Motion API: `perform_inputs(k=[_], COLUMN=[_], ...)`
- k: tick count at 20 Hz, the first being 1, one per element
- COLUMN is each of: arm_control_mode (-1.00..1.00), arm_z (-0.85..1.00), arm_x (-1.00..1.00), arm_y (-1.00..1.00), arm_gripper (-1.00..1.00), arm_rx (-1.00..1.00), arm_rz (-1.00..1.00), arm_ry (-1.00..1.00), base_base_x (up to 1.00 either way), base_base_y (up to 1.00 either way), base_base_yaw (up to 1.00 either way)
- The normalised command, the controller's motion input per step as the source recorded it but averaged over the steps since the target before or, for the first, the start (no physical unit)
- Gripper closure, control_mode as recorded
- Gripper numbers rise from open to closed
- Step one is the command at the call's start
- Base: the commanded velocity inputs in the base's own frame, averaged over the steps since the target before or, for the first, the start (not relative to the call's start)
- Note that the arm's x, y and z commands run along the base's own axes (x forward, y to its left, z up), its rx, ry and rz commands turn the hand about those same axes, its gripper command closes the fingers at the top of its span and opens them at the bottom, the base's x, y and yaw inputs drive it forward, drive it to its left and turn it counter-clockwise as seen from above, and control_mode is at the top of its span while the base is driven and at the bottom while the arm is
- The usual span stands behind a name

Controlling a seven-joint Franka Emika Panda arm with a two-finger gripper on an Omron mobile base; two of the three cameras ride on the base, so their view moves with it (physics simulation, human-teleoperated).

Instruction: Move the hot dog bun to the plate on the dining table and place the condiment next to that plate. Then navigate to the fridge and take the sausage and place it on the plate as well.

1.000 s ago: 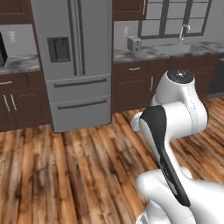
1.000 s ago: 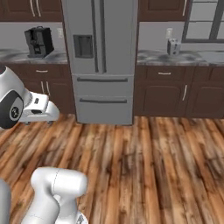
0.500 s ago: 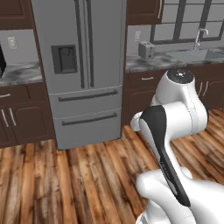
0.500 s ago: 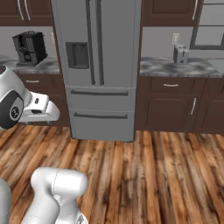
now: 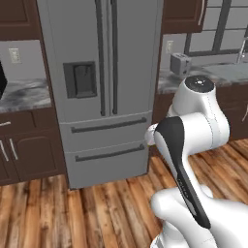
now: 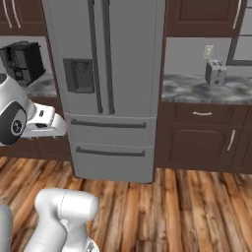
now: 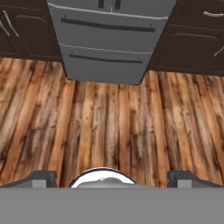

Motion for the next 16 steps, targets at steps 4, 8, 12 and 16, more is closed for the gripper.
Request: perform_inputs(k=[4,8,12,16], arm_control_mode=[1.00,1.00,1.00,1.00], arm_z=[0.00,0.00,0.00,0.00], arm_x=[0.00,0.00,0.00,0.00], arm_y=[0.00,0.00,0.00,0.00], arm_gripper=[-1.00,-1.00,-1.00,-1.00], arm_rx=[0.00,0.00,0.00,0.00], arm_rz=[0.00,0.00,0.00,0.00], arm_ry=[0.00,0.00,0.00,0.00], base_base_x=[1.00,1.00,0.73,-0.08], base_base_y=[-0.08,-0.05,0.00,0.00], base_base_yaw=[0.10,0.09,0.00,0.00])
